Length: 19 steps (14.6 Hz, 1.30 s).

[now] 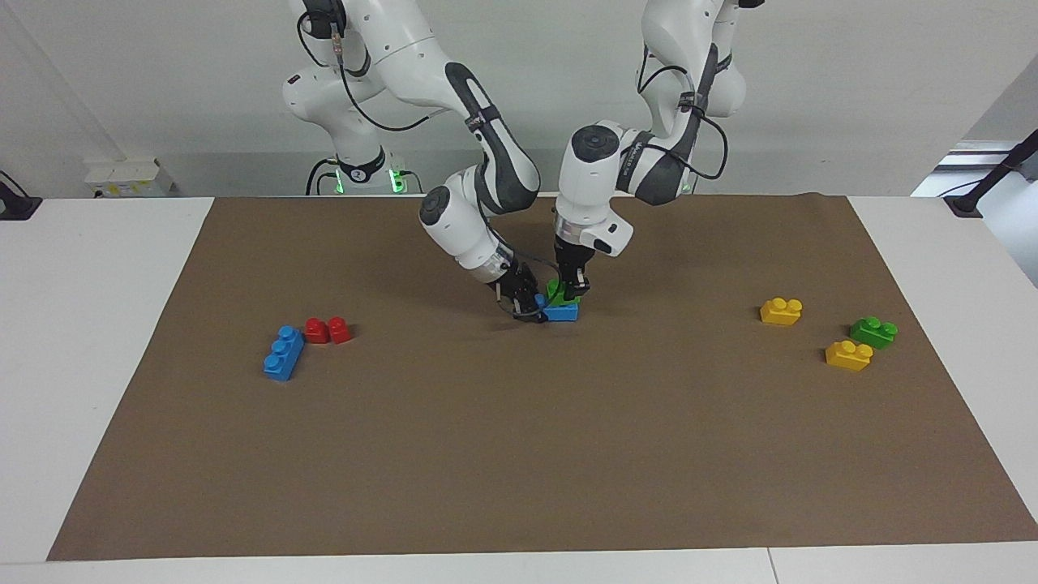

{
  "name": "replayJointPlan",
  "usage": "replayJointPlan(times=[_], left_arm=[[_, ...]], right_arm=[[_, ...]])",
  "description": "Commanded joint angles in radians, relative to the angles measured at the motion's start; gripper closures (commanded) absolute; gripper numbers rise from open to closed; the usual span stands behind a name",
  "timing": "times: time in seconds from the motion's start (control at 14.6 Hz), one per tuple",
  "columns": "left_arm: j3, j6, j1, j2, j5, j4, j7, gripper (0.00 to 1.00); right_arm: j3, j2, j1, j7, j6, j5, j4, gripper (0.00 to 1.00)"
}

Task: Remove green block with left arm and hold with right
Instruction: 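Pull the green brick with the left gripper while the right gripper pulls blue, then carry the green brick with the left gripper while the right gripper carries blue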

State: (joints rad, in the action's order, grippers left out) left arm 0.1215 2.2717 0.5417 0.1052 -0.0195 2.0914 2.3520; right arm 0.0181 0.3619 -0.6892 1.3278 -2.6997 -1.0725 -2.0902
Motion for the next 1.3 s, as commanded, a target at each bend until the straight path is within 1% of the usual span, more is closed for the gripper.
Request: replayJointPlan(times=[0.0,0.14,0.21,0.34,0.41,0.55,0.75,0.89,1.03,1.17,1.23], left_arm=[[-0.01,-0.054,-0.012,-0.067,-0.005,0.001,-0.022,1.0],[-0.008,-0.078,-0.049,-0.09,-0.005,-0.001,-0.034,1.0],[-0.008,-0.09,-0.051,-0.101,-0.005,-0.001,-0.06,1.0],[-0.013,-0.113,-0.063,-0.119,-0.005,-0.001,-0.111,1.0],[-0.013,-0.123,-0.093,-0.125,-0.005,-0.002,-0.138,1.0],[-0.013,-0.147,-0.117,-0.134,-0.003,-0.002,-0.21,1.0],[-0.013,-0.158,-0.19,-0.136,0.0,-0.002,-0.331,1.0],[-0.013,-0.156,-0.241,-0.134,0.003,-0.002,-0.432,1.0],[-0.013,-0.155,-0.313,-0.133,0.007,-0.001,-0.555,1.0],[-0.013,-0.152,-0.383,-0.134,0.009,0.013,-0.673,1.0],[-0.013,-0.153,-0.416,-0.134,0.01,0.015,-0.727,1.0]], right_arm=[[-0.003,0.008,-0.004,-0.01,-0.018,-0.026,0.001,1.0],[-0.001,0.006,-0.003,-0.009,-0.014,-0.024,0.001,1.0],[-0.001,-0.001,0.008,-0.01,-0.005,-0.024,0.004,1.0],[0.0,-0.035,0.01,-0.007,0.004,-0.024,0.006,1.0],[0.003,-0.061,0.02,-0.007,0.035,-0.023,0.004,1.0],[0.008,-0.107,0.094,-0.027,0.145,0.009,0.006,1.0],[0.008,-0.158,0.242,-0.068,0.332,0.156,0.021,1.0],[0.008,-0.159,0.365,-0.119,0.491,0.239,0.079,1.0],[0.008,-0.141,0.474,-0.154,0.65,0.305,0.171,1.0],[0.006,-0.107,0.554,-0.157,0.786,0.374,0.293,1.0],[0.008,-0.068,0.586,-0.157,0.852,0.376,0.371,1.0]])
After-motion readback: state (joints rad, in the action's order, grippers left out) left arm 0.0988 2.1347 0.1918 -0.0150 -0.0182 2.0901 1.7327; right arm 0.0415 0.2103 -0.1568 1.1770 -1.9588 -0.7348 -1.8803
